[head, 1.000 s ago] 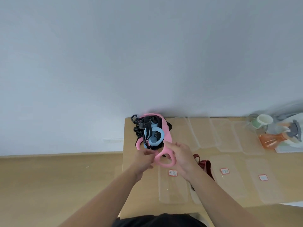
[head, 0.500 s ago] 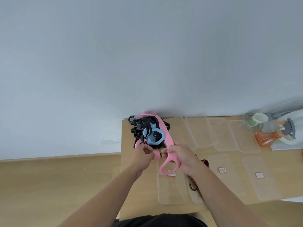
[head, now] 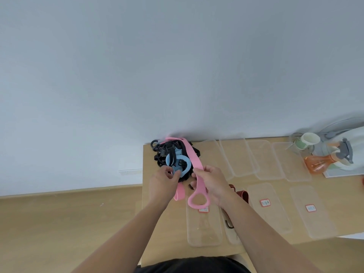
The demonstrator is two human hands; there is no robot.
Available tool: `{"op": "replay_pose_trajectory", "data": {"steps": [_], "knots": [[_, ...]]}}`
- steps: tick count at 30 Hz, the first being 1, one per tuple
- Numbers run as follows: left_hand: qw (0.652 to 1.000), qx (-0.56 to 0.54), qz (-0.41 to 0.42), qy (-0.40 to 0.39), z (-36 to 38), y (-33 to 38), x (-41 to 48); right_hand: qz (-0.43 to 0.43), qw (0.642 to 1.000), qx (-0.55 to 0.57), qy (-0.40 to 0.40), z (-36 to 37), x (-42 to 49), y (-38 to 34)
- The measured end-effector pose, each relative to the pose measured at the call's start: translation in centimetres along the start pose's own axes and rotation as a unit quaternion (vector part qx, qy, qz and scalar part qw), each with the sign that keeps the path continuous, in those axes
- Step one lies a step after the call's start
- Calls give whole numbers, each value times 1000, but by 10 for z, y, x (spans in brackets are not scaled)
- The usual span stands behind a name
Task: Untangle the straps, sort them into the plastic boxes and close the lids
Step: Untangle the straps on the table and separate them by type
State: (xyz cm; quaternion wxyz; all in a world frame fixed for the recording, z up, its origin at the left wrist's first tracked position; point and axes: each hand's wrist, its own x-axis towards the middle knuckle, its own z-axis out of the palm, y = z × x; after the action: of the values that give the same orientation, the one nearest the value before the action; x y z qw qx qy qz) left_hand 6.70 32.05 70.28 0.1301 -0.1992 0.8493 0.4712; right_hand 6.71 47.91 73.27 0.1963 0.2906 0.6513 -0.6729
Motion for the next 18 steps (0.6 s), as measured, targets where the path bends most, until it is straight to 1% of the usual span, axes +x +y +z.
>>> {"op": "replay_pose_trajectory", "data": {"steps": [2,5,8,10,14,16,18], "knots": [[1000,4,0,-3,-1,4,1,-18,1000,-13,7,1,2,-1],[1000,-9,-9,2,1,6,2,-13,999,-49,5,8,5,-3],[1000,-14,-9,3,3,6,3,-22,997,-57,44,18,9,-2],[999,-33,-19,-12,3,6,4,-30,995,-55,73,19,12,-2],[984,-149,-51,-77,0,5,6,-11,999,-21,30,14,10,-9],[976,-178,-62,-108,-3,2,10,-25,999,-25,39,10,10,-13],[973,-184,-74,-117,-5,-2,14,-25,998,-29,48,8,11,-14]]}}
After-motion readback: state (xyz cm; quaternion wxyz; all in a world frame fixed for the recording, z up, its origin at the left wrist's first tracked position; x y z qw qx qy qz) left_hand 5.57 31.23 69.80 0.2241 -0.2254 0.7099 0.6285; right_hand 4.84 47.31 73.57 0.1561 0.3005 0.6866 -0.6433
